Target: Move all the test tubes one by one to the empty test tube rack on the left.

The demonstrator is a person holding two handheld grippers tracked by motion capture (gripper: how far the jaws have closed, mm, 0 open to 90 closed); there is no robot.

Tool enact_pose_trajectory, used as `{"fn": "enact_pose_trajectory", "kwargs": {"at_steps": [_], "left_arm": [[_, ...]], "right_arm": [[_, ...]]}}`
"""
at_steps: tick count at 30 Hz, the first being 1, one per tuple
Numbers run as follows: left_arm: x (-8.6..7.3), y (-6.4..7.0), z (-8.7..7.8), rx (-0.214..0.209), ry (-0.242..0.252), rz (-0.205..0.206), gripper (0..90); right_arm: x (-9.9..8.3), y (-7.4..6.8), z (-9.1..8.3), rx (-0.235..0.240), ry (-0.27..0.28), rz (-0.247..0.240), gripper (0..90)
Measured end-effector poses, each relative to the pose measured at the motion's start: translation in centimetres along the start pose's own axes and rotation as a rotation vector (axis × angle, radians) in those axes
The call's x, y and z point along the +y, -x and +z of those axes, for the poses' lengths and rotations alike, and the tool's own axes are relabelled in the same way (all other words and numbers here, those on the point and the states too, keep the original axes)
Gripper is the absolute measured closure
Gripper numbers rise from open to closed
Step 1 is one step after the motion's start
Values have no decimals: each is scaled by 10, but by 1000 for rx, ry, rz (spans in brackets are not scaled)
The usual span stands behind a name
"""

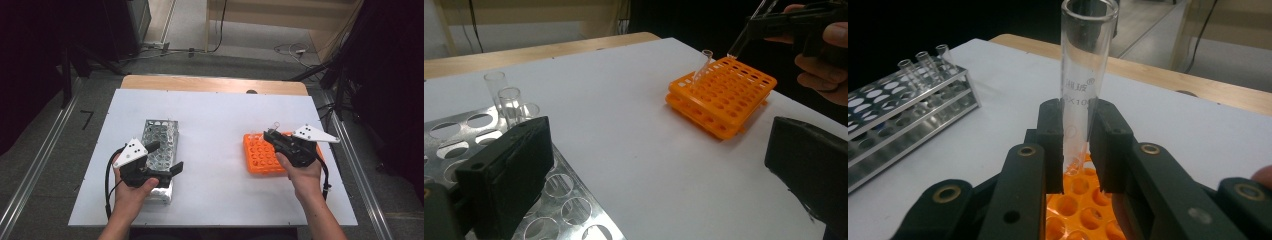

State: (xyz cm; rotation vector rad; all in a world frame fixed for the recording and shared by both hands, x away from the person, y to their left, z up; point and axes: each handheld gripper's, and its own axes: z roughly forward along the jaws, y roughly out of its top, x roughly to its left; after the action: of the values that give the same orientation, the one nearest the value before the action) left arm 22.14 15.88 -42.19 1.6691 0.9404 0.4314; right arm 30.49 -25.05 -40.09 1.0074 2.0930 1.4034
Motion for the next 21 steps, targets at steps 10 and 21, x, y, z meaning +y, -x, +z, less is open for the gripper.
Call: {"fn": "enact_pose_trajectory", "kwargs": {"at_steps": [10,21], "left_arm": [[2,7,2,-20,-2,15,0],[4,14,5,-50,-4,28,12]], "right_arm": [[-3,-31,10,78,-32,-51,741],[-12,-64,25,160,-77,-101,741]]}}
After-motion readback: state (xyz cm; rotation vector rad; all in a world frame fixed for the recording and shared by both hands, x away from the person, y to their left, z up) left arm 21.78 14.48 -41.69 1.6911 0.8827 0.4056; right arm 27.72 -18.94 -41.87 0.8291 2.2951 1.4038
